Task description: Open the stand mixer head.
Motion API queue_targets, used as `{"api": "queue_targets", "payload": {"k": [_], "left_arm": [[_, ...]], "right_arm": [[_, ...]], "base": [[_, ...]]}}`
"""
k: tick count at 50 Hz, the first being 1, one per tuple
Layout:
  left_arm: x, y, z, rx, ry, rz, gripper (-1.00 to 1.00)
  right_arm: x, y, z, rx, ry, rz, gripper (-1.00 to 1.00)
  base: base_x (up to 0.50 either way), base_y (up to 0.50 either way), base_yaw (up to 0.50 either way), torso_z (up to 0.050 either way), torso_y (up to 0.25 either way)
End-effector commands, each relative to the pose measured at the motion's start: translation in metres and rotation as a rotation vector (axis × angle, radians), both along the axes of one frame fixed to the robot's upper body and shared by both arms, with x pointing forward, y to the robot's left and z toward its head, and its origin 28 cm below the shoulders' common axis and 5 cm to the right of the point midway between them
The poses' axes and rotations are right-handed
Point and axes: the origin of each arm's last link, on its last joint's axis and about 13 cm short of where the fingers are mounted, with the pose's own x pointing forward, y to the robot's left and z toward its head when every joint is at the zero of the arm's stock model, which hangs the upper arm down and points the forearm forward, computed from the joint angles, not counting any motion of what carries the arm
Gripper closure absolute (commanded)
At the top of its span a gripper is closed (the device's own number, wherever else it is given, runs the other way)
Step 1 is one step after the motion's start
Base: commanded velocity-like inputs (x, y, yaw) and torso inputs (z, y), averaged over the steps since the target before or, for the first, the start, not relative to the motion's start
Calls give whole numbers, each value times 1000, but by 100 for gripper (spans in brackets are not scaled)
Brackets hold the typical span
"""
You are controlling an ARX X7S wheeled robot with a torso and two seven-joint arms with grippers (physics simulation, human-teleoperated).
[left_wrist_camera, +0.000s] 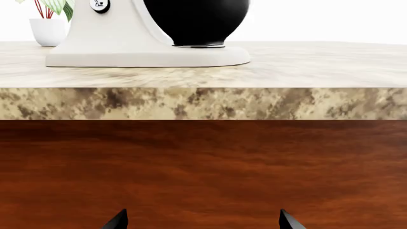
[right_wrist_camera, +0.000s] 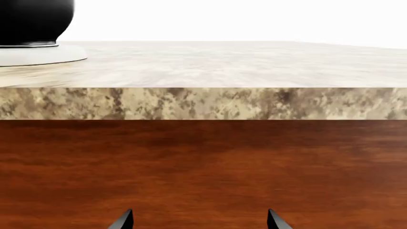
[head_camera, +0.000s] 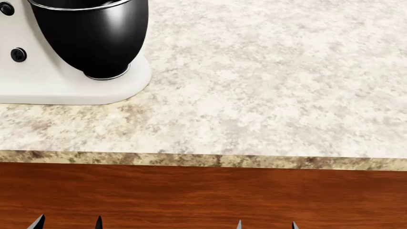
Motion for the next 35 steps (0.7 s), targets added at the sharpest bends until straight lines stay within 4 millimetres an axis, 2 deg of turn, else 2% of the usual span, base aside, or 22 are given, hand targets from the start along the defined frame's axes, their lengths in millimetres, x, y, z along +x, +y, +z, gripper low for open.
{"api": "queue_targets", "payload": {"k": [1,9,11,14,16,19,35], "left_arm": [[-1,1,1,12,-4,-1,-100],[1,0,0,30,-7,0,-100],[1,0,-1,68,45,53,-100],[0,0,1,-9,-12,-16,-100],[0,0,0,61,-7,4,-100],[-1,0,-1,76,-18,10,-100],[0,-1,0,90,-20,-8,-100]], "right_arm": [[1,1,-1,-15,14,-5,-100],[2,0,0,-21,15,-17,-100],[2,0,0,-23,14,-18,-100],[1,0,0,-27,15,-19,-100],[1,0,0,-30,14,-19,-100],[2,0,0,-34,13,-21,-100],[3,1,-2,-64,13,-19,-100]], "base": [[0,0,0,0,0],[0,0,0,0,0],[0,0,0,0,0],[0,0,0,0,0],[0,0,0,0,0],[0,0,0,0,0],[0,0,0,0,0]]}}
